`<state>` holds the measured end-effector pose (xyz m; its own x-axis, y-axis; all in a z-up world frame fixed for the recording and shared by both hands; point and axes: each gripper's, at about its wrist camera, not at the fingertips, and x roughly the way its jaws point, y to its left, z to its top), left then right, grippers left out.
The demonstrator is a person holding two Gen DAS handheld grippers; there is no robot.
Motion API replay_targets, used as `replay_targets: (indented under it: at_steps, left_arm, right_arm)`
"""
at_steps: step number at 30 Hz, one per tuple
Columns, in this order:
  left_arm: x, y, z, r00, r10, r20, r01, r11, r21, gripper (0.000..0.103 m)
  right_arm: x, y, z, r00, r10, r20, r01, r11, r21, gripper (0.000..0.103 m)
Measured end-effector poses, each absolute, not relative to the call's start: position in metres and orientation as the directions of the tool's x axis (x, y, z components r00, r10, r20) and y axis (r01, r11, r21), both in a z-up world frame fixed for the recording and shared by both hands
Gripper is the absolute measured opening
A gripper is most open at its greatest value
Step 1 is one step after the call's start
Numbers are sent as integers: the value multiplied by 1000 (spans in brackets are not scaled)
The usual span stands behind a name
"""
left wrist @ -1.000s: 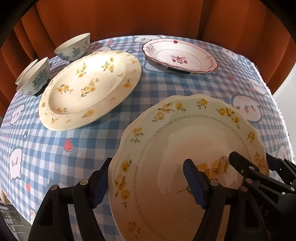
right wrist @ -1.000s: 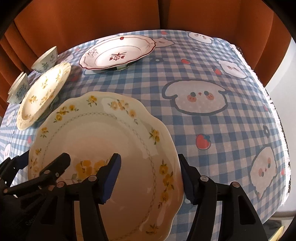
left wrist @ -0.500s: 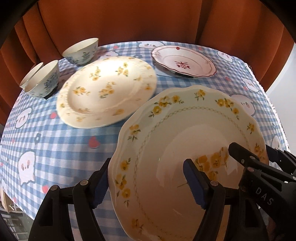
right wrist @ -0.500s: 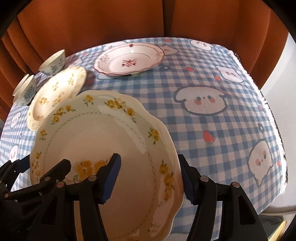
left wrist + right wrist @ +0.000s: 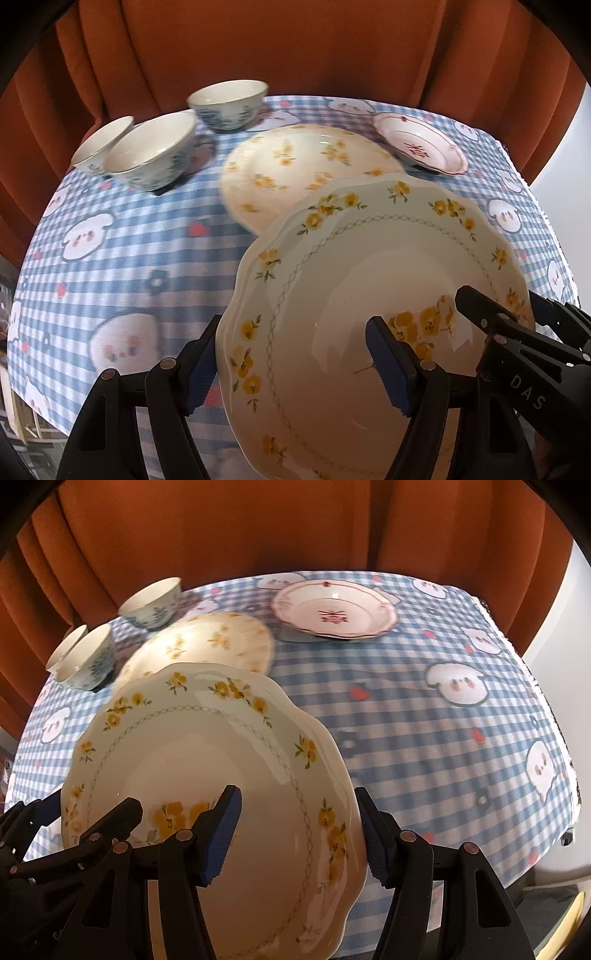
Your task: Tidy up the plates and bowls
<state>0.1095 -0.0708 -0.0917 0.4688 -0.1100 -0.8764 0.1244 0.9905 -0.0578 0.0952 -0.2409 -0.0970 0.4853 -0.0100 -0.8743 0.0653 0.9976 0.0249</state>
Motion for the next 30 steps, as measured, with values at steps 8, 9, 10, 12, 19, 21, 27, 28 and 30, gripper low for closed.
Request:
replay_targets:
  at_steps: [8,9,10,12,19,21,27,28,30]
  left_arm:
    - [109,-4,-96,465,-110,-879,124,991,-58,76]
    - [109,5,-97,462,-109,-880,121,991,-59,76]
    - [109,12,-98,460,-108,-882,118,991,-59,76]
    - [109,30,-101,457,-101,-884,111,992,-56,76]
    - [115,71,-114,426,-92,-900,102,993,-54,76]
    - [119,80,-118,417,-90,-905,102,993,-51,76]
    - [133,95,-132,386,-93,-918,110,992,-54,76]
    - [135,94,-133,383,-92,-919,113,992,-52,76]
    - [139,94,-135,384,-86,-919,120,992,-43,76]
  right_arm:
    - [92,-166,-101,481,-16,-877,72,997,21,66]
    - [92,-157,-103,478,-14,-878,70,997,22,66]
    - [92,-149,-104,474,-11,-880,68,997,25,66]
    - [91,-133,-107,469,-6,-883,63,998,27,66]
    - [98,-86,-119,441,13,-898,50,998,39,66]
    - [101,-77,-124,430,15,-903,54,998,42,66]
    - [113,-56,-137,392,12,-920,65,997,41,66]
    - [114,-55,-139,388,10,-922,70,997,40,66]
    - [119,-53,-143,378,6,-926,84,996,41,66]
